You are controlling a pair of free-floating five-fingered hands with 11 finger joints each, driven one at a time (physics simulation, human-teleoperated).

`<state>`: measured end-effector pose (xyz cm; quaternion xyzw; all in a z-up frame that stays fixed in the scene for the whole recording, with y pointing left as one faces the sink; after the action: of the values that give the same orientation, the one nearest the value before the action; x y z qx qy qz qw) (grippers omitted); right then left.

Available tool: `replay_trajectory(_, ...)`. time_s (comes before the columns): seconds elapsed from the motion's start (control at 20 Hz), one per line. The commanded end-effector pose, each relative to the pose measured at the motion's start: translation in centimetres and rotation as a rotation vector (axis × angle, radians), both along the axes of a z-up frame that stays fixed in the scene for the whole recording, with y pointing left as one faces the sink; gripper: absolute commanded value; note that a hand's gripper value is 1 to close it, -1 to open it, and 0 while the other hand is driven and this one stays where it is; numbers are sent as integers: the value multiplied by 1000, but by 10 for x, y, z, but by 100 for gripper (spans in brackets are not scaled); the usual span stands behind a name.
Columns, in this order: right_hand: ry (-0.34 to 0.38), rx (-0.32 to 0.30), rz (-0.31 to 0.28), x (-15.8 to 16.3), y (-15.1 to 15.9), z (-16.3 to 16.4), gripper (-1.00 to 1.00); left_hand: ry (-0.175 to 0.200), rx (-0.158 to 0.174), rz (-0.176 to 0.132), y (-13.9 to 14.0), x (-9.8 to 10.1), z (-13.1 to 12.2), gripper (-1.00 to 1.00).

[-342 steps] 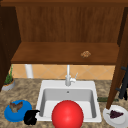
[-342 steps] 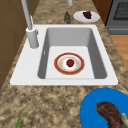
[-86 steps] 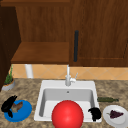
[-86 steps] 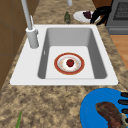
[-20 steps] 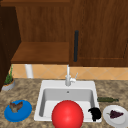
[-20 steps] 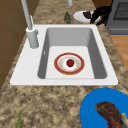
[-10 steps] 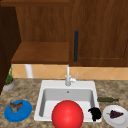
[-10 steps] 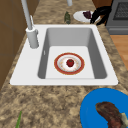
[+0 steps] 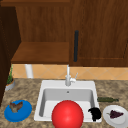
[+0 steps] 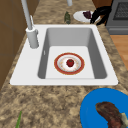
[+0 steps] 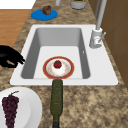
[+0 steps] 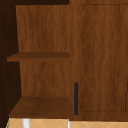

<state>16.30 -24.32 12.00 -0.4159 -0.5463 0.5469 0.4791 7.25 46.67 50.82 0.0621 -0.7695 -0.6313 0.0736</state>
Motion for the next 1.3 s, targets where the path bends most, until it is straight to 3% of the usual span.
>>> replay_trajectory(0.0, 0, 0, 0, 0, 0, 0, 0, -35, 31, 1, -27, -3, 14, -100)
replay_trajectory(0.5, 0, 0, 0, 0, 0, 0, 0, 23, 47, 135, -68, -29, 34, -100)
replay_trajectory(0.95, 0, 0, 0, 0, 0, 0, 0, 46, 76, 255, -109, -48, 40, -100)
replay_trajectory(1.25, 0, 0, 0, 0, 0, 0, 0, 68, 87, 315, -134, -63, 51, -100)
